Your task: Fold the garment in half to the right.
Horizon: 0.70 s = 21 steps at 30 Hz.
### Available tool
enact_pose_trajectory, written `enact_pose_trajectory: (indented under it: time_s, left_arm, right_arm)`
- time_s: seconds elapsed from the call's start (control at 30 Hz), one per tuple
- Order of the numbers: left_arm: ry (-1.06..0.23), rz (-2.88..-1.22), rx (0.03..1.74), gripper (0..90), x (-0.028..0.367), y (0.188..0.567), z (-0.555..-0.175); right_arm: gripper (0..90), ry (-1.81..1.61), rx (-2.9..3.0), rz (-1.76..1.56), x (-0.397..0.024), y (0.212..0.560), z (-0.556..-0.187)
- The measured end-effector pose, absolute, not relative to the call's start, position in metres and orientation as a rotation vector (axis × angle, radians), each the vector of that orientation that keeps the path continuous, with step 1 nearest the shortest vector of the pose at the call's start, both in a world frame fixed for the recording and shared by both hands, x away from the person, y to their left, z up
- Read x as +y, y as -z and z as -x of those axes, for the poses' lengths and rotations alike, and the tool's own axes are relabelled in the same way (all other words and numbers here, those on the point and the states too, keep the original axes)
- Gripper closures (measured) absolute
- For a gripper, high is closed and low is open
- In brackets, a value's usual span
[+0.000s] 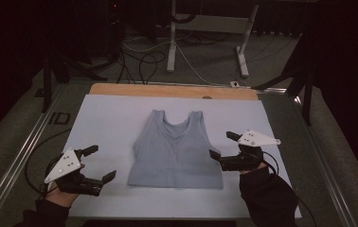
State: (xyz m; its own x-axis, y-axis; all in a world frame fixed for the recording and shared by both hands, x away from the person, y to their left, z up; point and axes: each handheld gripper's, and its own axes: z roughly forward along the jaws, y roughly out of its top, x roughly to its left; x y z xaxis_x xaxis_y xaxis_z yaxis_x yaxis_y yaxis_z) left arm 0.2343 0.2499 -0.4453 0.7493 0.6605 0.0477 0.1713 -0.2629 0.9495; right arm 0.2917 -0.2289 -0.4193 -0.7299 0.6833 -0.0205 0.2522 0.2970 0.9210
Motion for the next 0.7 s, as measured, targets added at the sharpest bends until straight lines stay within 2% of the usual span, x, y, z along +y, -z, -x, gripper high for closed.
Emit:
enact_pose_trajectory:
  time_s: [0.7]
  left_arm:
    - [-0.506, -1.865, 0.697, 0.0, 0.223, 0.438, -0.248]
  right_arm:
    - [9.0, -1.467, 2.209, -0.715, -0.169, 0.391, -0.338]
